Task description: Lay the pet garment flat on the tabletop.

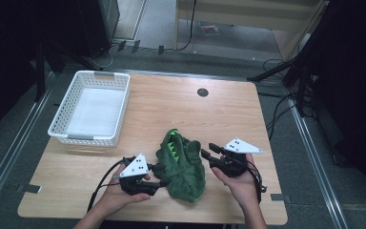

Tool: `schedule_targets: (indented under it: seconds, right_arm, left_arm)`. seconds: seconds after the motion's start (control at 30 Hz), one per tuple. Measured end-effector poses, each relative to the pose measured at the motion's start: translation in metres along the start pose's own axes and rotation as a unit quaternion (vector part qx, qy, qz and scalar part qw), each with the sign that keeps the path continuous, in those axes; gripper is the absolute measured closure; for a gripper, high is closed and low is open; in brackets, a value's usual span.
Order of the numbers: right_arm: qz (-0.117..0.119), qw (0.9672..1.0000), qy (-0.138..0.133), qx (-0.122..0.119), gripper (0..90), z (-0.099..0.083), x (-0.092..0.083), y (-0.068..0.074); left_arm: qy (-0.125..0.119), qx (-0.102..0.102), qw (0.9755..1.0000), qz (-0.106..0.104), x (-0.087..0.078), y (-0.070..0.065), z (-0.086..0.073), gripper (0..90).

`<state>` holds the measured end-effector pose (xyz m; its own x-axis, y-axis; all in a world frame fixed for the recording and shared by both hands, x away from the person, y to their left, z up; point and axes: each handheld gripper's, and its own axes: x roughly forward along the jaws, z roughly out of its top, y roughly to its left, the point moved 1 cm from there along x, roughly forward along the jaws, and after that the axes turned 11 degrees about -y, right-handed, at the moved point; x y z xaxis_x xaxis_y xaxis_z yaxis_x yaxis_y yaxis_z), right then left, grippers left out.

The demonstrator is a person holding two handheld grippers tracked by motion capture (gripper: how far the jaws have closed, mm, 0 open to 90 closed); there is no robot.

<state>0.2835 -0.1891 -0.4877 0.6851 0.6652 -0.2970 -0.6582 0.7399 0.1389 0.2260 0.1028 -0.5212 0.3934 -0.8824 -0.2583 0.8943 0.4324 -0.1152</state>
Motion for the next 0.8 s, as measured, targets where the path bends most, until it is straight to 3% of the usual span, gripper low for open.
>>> schedule_targets:
  seconds: [0.1,0.2,0.27,0.33,0.4,0.43,0.5,0.57,0.6,0.67,0.73,0.8]
  right_arm:
    - [-0.002,0.9999,-0.011,0.010,57.3,0.002,-0.001,-0.001]
    - [-0.002,0.9999,-0.011,0.007,56.9,0.003,-0.001,0.000]
    - [-0.002,1.0000,-0.007,0.005,56.7,0.003,0.000,0.000]
    - [-0.002,1.0000,-0.003,0.005,56.5,0.002,0.002,0.000]
    - [-0.001,1.0000,0.001,0.002,55.9,0.001,0.003,0.000]
    - [-0.001,1.0000,0.003,0.001,55.8,0.000,0.004,0.000]
    - [-0.002,1.0000,0.006,0.002,55.3,-0.001,0.005,0.000]
    - [-0.001,1.0000,0.007,0.003,55.0,-0.002,0.005,0.000]
    - [0.001,1.0000,0.006,0.004,54.9,-0.001,0.005,0.000]
    - [0.017,0.9998,-0.005,0.006,52.8,0.000,0.004,0.001]
    - [0.044,0.9988,-0.023,0.004,50.9,0.003,0.001,0.003]
    - [0.081,0.9955,-0.048,-0.002,49.3,0.009,-0.005,0.008]
  left_arm:
    - [-0.003,0.014,0.9991,-0.040,0.005,-0.014,0.000,46.4]
    - [0.023,0.026,0.9987,-0.038,0.019,-0.027,-0.005,32.1]
    - [0.059,0.043,0.9971,-0.023,0.030,-0.033,-0.011,27.5]
    - [0.099,0.061,0.9930,0.022,0.041,-0.036,-0.016,24.6]
    - [0.107,0.065,0.9916,0.029,0.047,-0.038,-0.019,24.8]
    - [0.115,0.075,0.9899,0.035,0.049,-0.040,-0.020,26.9]
    - [0.126,0.103,0.9846,0.065,0.052,-0.042,-0.023,39.8]
    - [0.122,0.098,0.9851,0.072,0.052,-0.041,-0.023,58.2]
    - [0.114,0.091,0.9868,0.070,0.050,-0.038,-0.022,70.1]
    - [0.092,0.066,0.9914,0.066,0.043,-0.031,-0.016,83.6]
    - [0.058,0.041,0.9951,0.070,0.031,-0.022,-0.005,86.1]
    - [0.014,0.010,0.9978,0.065,0.014,-0.011,0.011,87.3]
